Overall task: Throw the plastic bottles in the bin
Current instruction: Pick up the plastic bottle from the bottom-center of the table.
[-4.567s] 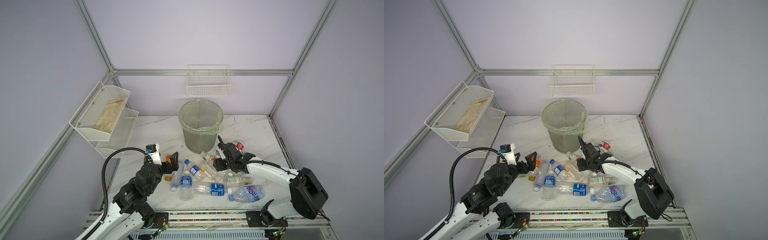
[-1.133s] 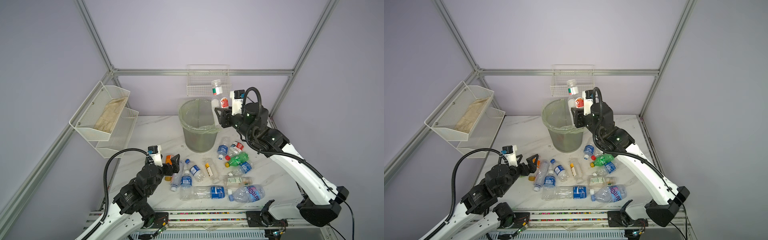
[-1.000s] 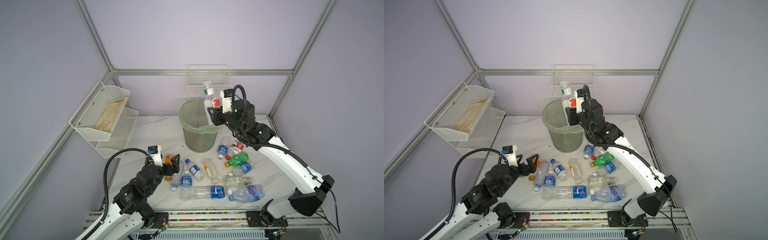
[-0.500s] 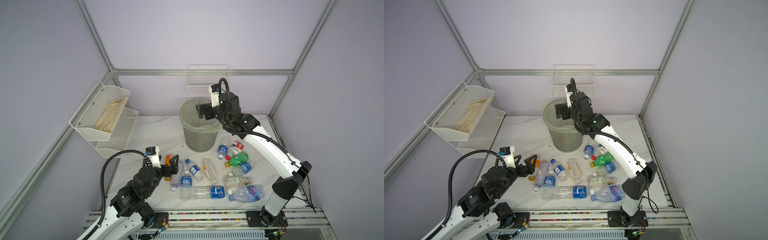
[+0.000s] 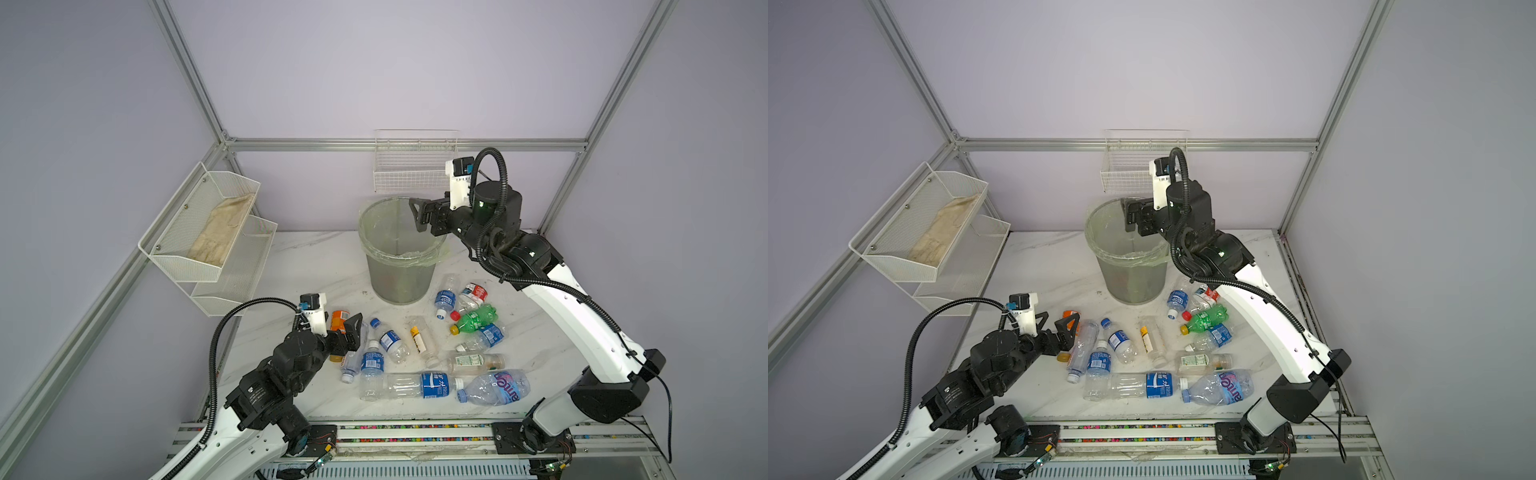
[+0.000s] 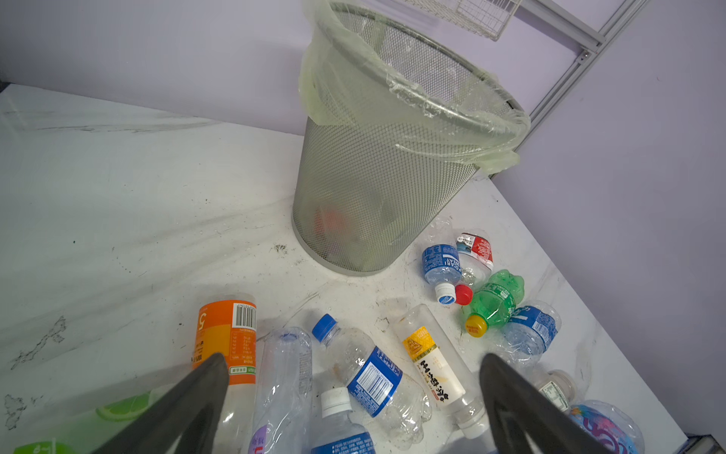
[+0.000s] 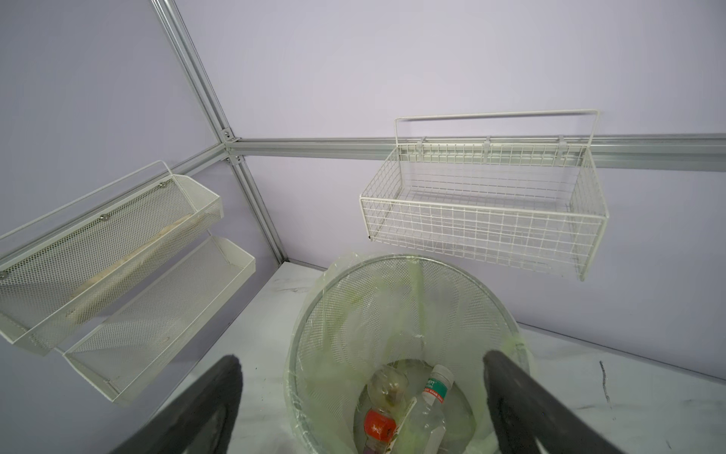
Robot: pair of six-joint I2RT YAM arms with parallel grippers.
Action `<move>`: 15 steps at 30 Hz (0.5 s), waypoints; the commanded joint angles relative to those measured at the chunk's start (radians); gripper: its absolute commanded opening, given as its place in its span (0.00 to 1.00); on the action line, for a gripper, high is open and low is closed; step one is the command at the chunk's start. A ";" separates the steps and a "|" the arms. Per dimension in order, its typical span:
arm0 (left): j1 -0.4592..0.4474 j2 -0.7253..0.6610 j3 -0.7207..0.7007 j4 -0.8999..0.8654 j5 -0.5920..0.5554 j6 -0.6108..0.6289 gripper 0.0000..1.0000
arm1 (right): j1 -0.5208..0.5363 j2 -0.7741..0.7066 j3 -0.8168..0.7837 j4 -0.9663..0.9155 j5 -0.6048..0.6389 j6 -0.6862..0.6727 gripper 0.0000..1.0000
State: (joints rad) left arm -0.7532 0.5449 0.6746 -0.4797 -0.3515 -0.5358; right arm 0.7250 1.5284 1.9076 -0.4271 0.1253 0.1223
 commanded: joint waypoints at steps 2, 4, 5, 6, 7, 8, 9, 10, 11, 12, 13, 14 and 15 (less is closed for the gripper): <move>-0.042 0.057 0.033 0.008 0.081 0.047 0.97 | 0.003 -0.114 -0.093 -0.002 -0.053 0.021 0.97; -0.078 0.097 0.042 -0.004 0.103 0.066 0.97 | 0.004 -0.183 -0.178 0.020 -0.097 0.023 0.97; -0.097 0.118 0.043 -0.011 0.121 0.080 0.97 | 0.004 -0.217 -0.230 0.037 -0.122 0.024 0.98; -0.114 0.135 0.049 -0.019 0.135 0.089 0.97 | 0.004 -0.246 -0.273 0.051 -0.147 0.028 0.97; -0.132 0.156 0.054 -0.032 0.150 0.097 0.97 | 0.004 -0.276 -0.329 0.069 -0.184 0.035 0.97; -0.152 0.174 0.058 -0.040 0.163 0.102 0.98 | 0.004 -0.306 -0.379 0.080 -0.205 0.035 0.97; -0.169 0.188 0.060 -0.045 0.174 0.108 0.98 | 0.004 -0.328 -0.412 0.083 -0.216 0.037 0.97; -0.192 0.200 0.061 -0.046 0.181 0.113 0.98 | 0.003 -0.350 -0.447 0.083 -0.232 0.041 0.97; -0.213 0.213 0.061 -0.046 0.185 0.117 0.98 | 0.004 -0.369 -0.477 0.081 -0.245 0.048 0.97; -0.230 0.225 0.063 -0.047 0.188 0.121 0.98 | 0.003 -0.385 -0.498 0.079 -0.254 0.052 0.97; -0.249 0.239 0.066 -0.046 0.193 0.126 0.99 | 0.003 -0.403 -0.523 0.080 -0.265 0.058 0.97; -0.269 0.257 0.070 -0.047 0.198 0.133 0.99 | 0.003 -0.422 -0.546 0.082 -0.272 0.066 0.97; -0.288 0.272 0.076 -0.048 0.201 0.138 0.99 | 0.004 -0.436 -0.563 0.084 -0.273 0.072 0.97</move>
State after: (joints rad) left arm -1.0046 0.7967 0.6765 -0.5247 -0.1894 -0.4408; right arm 0.7250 1.1271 1.3819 -0.3748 -0.0963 0.1699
